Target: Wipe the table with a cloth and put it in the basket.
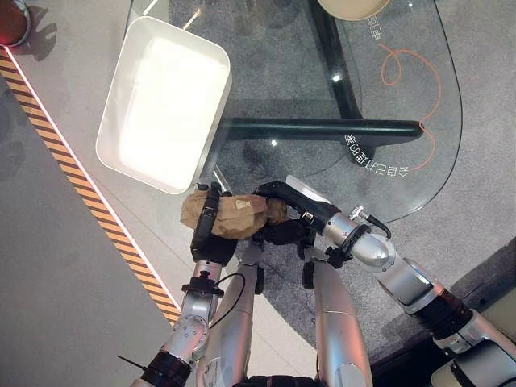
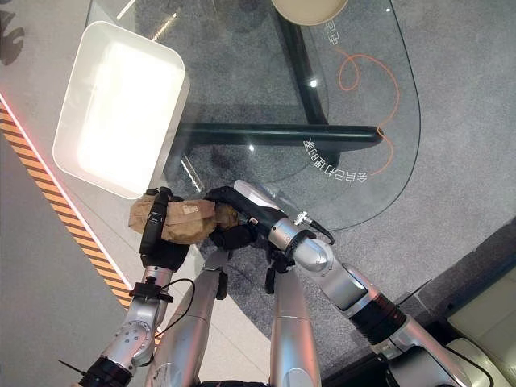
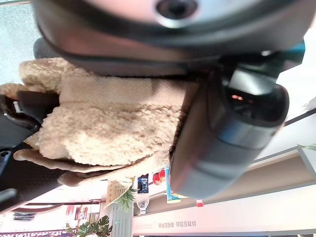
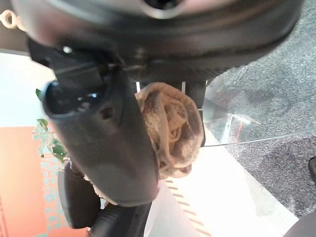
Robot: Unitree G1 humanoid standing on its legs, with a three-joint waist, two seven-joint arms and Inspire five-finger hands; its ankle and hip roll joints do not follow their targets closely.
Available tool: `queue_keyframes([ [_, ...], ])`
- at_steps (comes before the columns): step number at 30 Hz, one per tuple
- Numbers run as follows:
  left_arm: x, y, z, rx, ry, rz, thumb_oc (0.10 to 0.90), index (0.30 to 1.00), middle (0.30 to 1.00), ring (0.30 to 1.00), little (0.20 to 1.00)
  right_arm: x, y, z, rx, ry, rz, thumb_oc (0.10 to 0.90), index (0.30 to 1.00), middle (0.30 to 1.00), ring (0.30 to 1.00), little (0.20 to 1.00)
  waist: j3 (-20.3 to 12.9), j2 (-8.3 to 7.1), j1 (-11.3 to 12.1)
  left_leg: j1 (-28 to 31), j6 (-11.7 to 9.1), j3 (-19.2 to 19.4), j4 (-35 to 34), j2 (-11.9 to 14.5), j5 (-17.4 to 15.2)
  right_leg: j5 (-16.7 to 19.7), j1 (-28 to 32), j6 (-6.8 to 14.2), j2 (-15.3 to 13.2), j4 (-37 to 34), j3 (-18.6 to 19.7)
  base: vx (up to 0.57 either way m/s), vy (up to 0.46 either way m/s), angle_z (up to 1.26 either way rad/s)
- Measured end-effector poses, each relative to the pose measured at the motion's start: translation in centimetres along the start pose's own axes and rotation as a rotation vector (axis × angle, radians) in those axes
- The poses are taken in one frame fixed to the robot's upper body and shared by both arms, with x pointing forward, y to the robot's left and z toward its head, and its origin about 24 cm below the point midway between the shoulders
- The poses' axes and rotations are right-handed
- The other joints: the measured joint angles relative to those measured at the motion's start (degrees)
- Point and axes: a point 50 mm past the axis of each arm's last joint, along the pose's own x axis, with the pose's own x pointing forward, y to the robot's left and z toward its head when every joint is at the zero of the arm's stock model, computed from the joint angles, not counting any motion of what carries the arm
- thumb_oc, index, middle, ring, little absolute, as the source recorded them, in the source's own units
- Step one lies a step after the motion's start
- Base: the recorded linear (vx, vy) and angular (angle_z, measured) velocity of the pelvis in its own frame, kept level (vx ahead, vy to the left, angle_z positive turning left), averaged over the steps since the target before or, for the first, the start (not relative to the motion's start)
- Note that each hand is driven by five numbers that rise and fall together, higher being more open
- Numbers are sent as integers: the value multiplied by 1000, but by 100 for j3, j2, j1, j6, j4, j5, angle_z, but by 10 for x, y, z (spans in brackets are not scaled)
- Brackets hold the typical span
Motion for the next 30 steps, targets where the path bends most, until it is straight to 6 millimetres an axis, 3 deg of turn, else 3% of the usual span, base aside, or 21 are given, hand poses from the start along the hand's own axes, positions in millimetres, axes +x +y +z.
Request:
queue_keyframes([
  [5, 2, -1, 4, -2, -36, -4, 100, 300, 300, 300, 200, -3, 3, -3, 36, 10, -72, 800, 900, 900, 900, 900, 2, -24, -8, -2, 1, 1, 0, 0, -1, 0, -2, 0, 0, -1, 2, 0, 0, 0],
  [17, 3, -1, 21, 14, -134, -8, 100, 300, 300, 300, 200, -26, -26, -21, 53, 86, -319, 800, 900, 900, 900, 900, 5, -150, -37, -10, 2, 10, 3, 5, -1, 1, -6, 2, 9, -19, 12, 0, 0, 0],
  [24, 2, -2, 41, 59, -241, -18, 100, 300, 300, 300, 200, -36, -23, -30, 75, 128, -344, 800, 900, 900, 900, 900, 5, -150, -101, -8, 3, 25, 26, 9, -1, 6, -3, 2, 13, -10, 25, -2, 25, -1],
  [30, 2, -9, 63, 203, -338, -42, 100, 300, 300, 300, 200, -38, -19, -32, 93, 140, -299, 800, 900, 900, 900, 900, 4, -145, -144, 6, 11, 55, 98, 9, -10, 7, -4, -1, 9, 72, 50, 9, 66, -1],
])
